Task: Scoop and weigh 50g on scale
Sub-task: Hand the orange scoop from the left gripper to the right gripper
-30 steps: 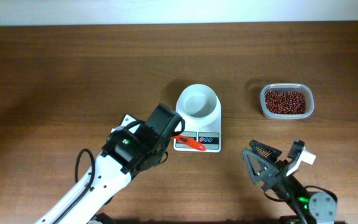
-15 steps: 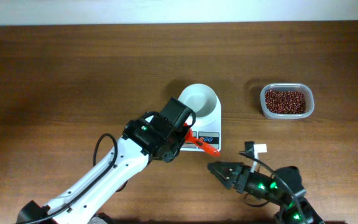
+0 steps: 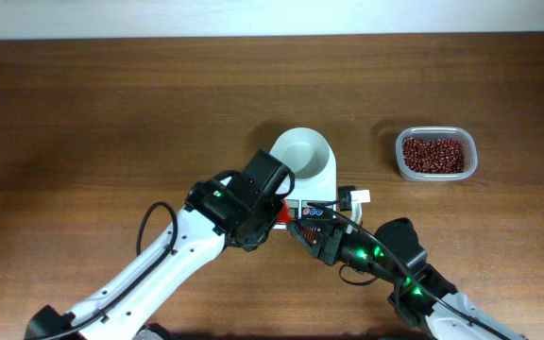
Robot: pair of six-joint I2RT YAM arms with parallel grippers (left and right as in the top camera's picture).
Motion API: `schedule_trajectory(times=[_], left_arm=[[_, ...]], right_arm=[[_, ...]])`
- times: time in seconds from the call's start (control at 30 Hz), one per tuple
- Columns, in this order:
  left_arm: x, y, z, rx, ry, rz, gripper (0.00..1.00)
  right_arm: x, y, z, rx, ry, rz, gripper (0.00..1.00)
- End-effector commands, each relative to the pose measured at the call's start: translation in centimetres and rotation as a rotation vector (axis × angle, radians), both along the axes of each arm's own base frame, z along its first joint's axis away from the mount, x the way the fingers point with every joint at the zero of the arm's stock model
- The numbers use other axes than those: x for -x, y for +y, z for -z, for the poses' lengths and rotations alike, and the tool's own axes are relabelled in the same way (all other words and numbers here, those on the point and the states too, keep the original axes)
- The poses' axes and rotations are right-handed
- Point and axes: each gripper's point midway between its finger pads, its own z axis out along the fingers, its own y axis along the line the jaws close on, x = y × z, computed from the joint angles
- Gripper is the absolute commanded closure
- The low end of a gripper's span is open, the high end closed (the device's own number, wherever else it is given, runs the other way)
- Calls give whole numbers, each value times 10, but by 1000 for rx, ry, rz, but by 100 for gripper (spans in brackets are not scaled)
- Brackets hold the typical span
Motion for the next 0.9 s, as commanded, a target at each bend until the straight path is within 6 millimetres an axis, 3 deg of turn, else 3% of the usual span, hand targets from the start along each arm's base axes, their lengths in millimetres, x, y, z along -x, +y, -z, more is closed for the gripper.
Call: schedule_trajectory(times=[0.0,0.2,0.23,0.27,0.33,0.53,0.6,0.67,0.73,0.77,0.8,0.83,0.87], left_arm=[[-2,-4,-7,20,-13,12,100],[-2,-4,-7,20,-13,13,98],[-1,-5,-7,11,-25,73,75],[-2,-5,-11,4,-49,132,62],[-7,-2,-28,9,-117,179,52],[-16,36,-97,-92,-434,260,18],[-14,45,-103,-123,-454,239,12],[-9,49,-97,-142,-421,245,1],[-8,49,-95,-141,-411,249,1],[-5,45,-95,-123,-404,261,22],[-2,39,-94,-90,-388,280,73],[-1,39,-93,-88,-384,284,91],[0,38,-91,-88,-374,288,100]], right_arm=[[0,6,-14,-20,-39,-20,79],[7,9,-15,-41,-8,-61,96],[12,11,-16,-45,-5,-90,96],[14,12,-16,-47,-3,-103,96],[14,12,-13,-16,-51,-115,96],[21,0,16,166,-111,-136,96],[30,-14,35,259,-61,-124,96],[38,-33,40,318,-24,-68,96],[43,-51,29,344,-43,5,96],[44,-70,27,403,-23,76,96],[47,-99,21,508,12,181,96],[49,-123,13,584,24,264,96],[51,-149,-8,647,13,361,96]])
